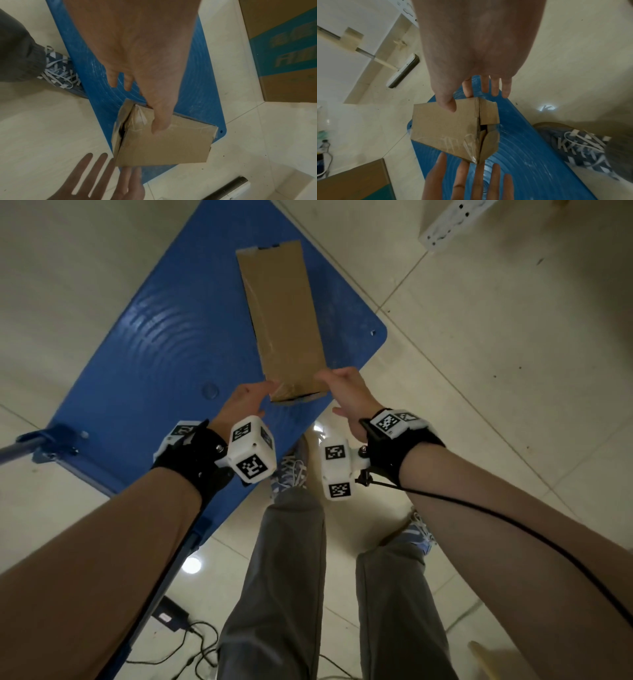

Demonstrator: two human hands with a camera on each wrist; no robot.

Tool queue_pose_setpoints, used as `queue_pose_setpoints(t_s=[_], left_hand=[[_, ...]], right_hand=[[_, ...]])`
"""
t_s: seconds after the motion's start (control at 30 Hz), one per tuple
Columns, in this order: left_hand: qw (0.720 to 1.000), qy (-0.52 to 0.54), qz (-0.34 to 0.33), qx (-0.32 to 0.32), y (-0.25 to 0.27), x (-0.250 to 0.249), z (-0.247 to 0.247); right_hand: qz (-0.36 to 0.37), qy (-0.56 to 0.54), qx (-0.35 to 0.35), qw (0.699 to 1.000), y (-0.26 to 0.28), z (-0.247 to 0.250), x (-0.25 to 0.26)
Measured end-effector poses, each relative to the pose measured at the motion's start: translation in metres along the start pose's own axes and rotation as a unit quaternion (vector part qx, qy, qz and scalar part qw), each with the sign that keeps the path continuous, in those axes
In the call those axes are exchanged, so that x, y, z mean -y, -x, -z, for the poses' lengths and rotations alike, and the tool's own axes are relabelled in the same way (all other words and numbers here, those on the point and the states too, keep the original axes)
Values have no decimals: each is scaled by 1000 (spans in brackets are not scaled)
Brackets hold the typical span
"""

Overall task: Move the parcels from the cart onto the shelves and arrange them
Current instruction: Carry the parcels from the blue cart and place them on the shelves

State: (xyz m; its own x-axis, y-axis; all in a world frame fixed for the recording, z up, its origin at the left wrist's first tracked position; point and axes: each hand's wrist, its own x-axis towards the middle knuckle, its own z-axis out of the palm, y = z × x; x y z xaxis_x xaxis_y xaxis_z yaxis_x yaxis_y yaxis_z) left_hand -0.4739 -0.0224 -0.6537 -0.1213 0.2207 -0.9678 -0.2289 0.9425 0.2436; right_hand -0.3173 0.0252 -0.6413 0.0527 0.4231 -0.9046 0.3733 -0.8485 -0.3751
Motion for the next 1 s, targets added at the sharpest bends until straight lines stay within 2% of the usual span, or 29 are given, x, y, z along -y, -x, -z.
queue_pose_setpoints(t_s=[0.2,0.3,0.4,0.53,0.67,0.87,1.0], left_hand=[[1000,-5,-12,-25,11,4,-3],[999,-15,-30,-20,20,3,-10],[999,-31,-36,-17,23,6,-13],[1000,-7,-17,-6,27,12,-21],[1000,-9,-12,-24,43,12,-30],[996,-42,20,73,100,2,-75],[991,-67,55,99,96,11,-89]], right_hand=[[-14,-69,24,997,19,6,-4],[-59,-64,36,996,21,12,-11],[-68,-52,32,996,21,20,-21],[-73,-150,45,985,25,32,-35],[-67,-213,68,972,35,39,-40],[-103,-255,88,958,61,63,-73],[-140,-268,87,949,83,87,-102]])
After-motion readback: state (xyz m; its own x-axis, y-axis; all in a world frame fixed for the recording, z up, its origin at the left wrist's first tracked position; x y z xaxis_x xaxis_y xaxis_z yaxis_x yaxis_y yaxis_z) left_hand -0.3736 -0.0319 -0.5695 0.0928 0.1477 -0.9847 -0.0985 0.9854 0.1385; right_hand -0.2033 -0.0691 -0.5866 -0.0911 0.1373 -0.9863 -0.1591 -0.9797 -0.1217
